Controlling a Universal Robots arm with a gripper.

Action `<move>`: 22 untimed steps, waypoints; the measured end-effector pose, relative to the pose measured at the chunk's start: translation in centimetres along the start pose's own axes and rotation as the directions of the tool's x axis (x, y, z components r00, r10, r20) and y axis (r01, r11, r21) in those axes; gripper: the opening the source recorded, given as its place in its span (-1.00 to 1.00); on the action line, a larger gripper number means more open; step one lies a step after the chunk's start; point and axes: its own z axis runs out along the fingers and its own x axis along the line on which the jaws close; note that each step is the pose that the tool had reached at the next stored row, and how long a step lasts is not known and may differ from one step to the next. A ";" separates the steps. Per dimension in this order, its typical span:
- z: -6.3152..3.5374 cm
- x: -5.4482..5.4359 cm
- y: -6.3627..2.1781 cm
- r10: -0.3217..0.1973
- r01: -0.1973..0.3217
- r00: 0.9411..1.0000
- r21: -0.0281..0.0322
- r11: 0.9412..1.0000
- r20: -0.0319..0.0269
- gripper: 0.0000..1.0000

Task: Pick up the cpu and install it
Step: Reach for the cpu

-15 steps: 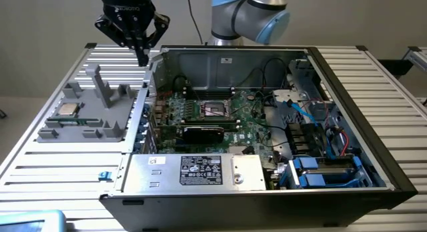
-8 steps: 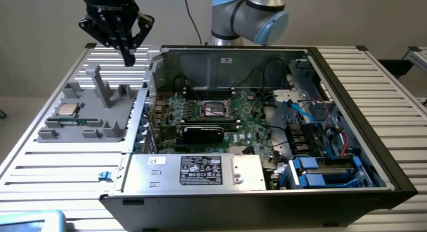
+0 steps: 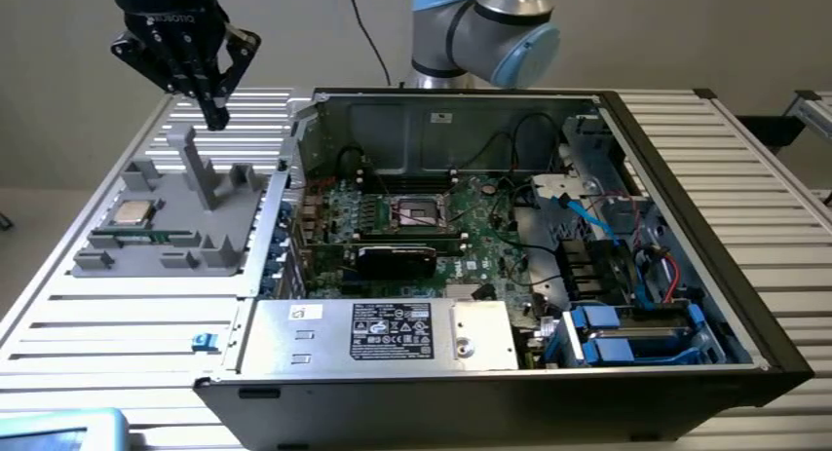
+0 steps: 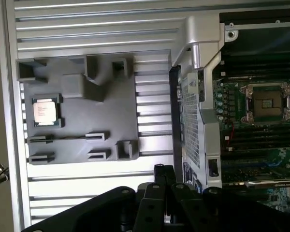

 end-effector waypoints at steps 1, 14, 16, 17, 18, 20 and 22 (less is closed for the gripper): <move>-0.01 0.5 -0.03 0.000 0.000 1.000 0.000 1.000 0.000 -0.77; -0.11 6.3 -0.44 0.000 0.000 1.000 0.000 1.000 0.000 -0.77; -0.11 7.1 -0.34 0.000 0.000 1.000 0.000 1.000 0.000 -0.77; -0.10 7.4 -0.13 -0.001 0.001 1.000 0.000 1.000 0.000 -0.77; -0.09 7.6 0.17 -0.001 0.001 1.000 0.001 1.000 0.000 -0.77; -0.06 7.9 0.82 -0.002 0.002 1.000 0.002 1.000 0.000 -0.77; -0.03 8.2 1.40 -0.002 0.002 1.000 0.003 1.000 0.000 -0.77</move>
